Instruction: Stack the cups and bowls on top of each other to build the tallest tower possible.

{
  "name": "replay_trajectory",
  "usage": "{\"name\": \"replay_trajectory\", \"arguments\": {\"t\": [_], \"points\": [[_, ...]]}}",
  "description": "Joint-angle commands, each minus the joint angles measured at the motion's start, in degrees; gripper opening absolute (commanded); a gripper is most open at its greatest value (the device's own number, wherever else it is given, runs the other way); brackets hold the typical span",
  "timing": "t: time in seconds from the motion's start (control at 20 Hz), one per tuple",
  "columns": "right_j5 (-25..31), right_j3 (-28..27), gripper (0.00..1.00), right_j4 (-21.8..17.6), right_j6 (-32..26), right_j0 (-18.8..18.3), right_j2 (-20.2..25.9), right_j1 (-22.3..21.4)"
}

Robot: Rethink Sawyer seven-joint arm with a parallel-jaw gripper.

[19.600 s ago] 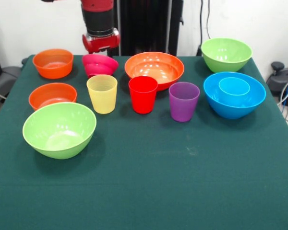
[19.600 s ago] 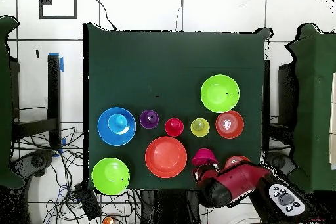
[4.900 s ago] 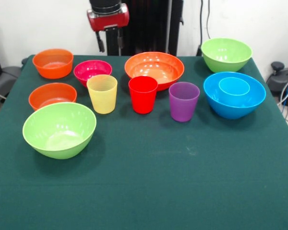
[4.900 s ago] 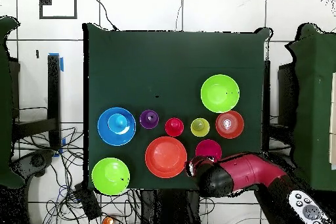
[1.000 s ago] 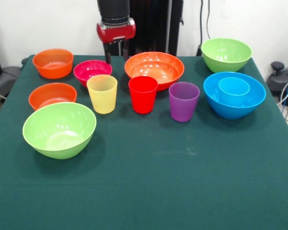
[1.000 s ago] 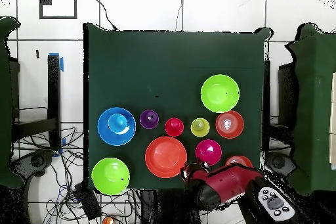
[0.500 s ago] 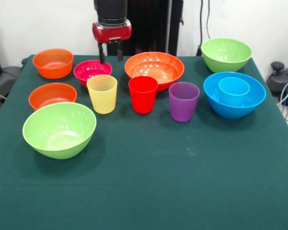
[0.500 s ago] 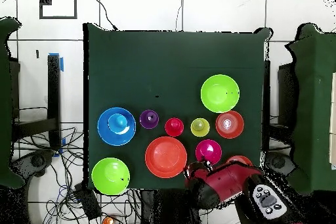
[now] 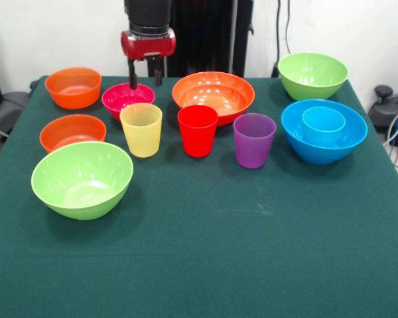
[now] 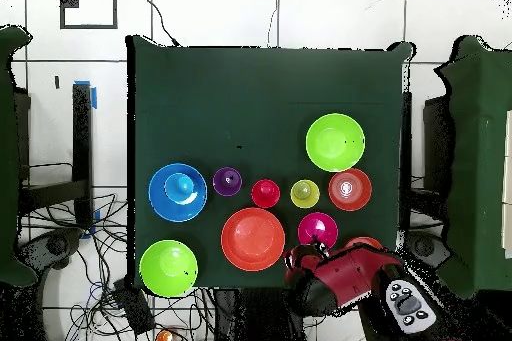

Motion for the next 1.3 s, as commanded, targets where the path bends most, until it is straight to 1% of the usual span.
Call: {"name": "replay_trajectory", "arguments": {"t": [0.05,0.2,0.45,0.55,0.7,1.0,1.3], "points": [[0.63,-2.03,1.00,0.48,0.96,-4.40,6.52,3.41],[2.01,-1.51,1.00,1.42,0.89,-5.67,7.35,4.29],[1.61,-0.90,1.00,1.40,0.95,-7.62,8.61,5.72],[2.86,-0.63,1.00,2.10,0.22,-8.79,9.57,5.88],[2.83,-0.95,1.00,1.67,0.06,-9.09,9.63,6.16],[3.92,-1.43,1.00,1.72,-0.94,-10.80,10.63,6.91],[3.75,-1.81,1.00,1.19,-0.63,-10.90,10.39,7.57]]}}
